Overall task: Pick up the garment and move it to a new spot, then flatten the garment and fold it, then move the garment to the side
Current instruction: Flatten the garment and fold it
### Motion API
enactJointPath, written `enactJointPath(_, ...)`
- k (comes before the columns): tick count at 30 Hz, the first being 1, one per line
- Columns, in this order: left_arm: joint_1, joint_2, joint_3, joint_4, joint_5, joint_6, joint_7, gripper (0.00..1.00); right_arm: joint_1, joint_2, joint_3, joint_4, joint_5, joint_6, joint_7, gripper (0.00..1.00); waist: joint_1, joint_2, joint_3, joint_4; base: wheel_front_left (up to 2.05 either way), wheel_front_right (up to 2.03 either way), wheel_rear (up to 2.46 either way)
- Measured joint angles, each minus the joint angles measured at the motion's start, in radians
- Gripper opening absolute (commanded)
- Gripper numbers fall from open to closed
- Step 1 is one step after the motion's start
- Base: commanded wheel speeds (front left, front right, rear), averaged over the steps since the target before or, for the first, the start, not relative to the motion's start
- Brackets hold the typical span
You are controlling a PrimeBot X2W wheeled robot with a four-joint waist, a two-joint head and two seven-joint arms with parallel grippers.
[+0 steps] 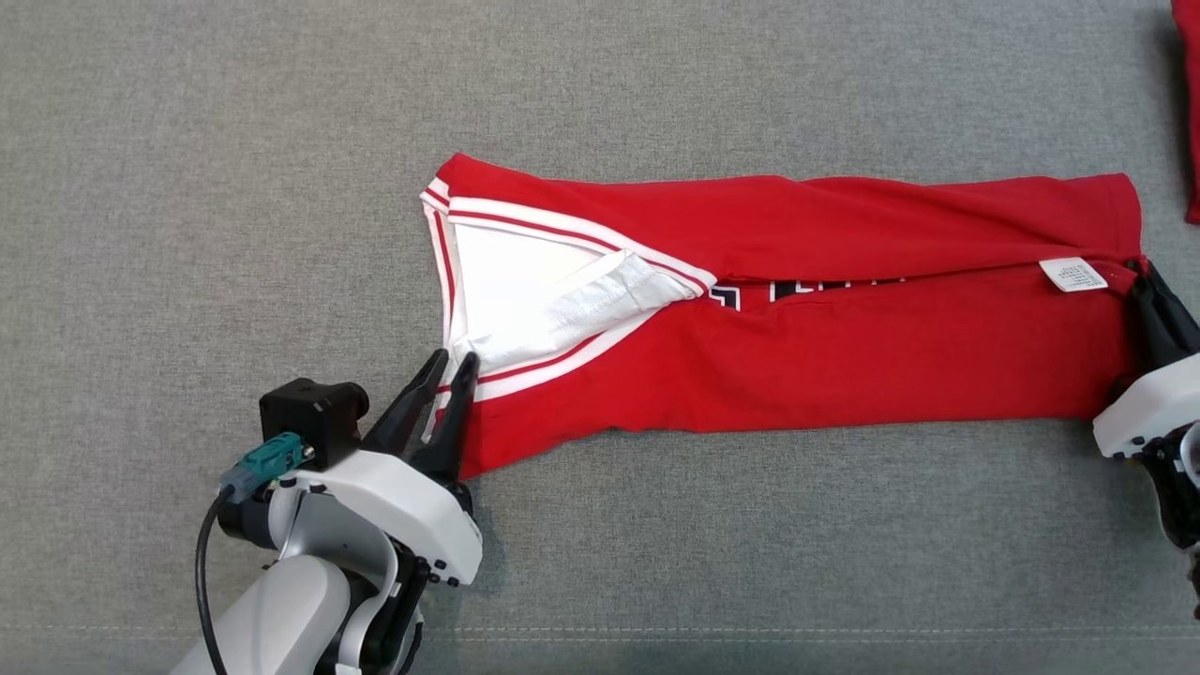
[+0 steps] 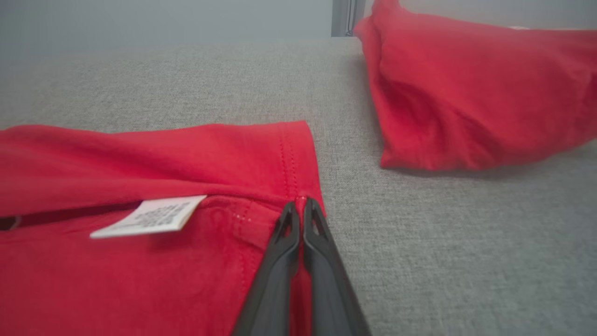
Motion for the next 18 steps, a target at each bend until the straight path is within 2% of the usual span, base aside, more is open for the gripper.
enactJointPath(4, 0.0, -0.004, -0.01, 0.024, 0.019, 0.002, -0.018, 1.0, 0.035, 0.005, -0.007, -0.039, -0.002, 0.0, 0.0, 0.0, 0.0, 0.0, -0.014, -0.004, 0.0, 0.0, 0.0)
enactJointPath(11, 0.0, -0.004, -0.002, 0.035, 0.036, 0.033, -0.059, 1.0, 0.1, 0.02, -0.047, -0.159, -0.054, 0.0, 0.0, 0.0, 0.0, 0.0, -0.048, -0.013, 0.0, 0.0, 0.0)
enactJointPath(18, 0.0, -0.002, 0.009, 0.024, 0.043, 0.04, -0.101, 1.0, 0.167, 0.026, -0.067, -0.155, -0.064, 0.0, 0.002, 0.0, 0.0001, 0.0, -0.078, -0.013, 0.0, 0.0, 0.0)
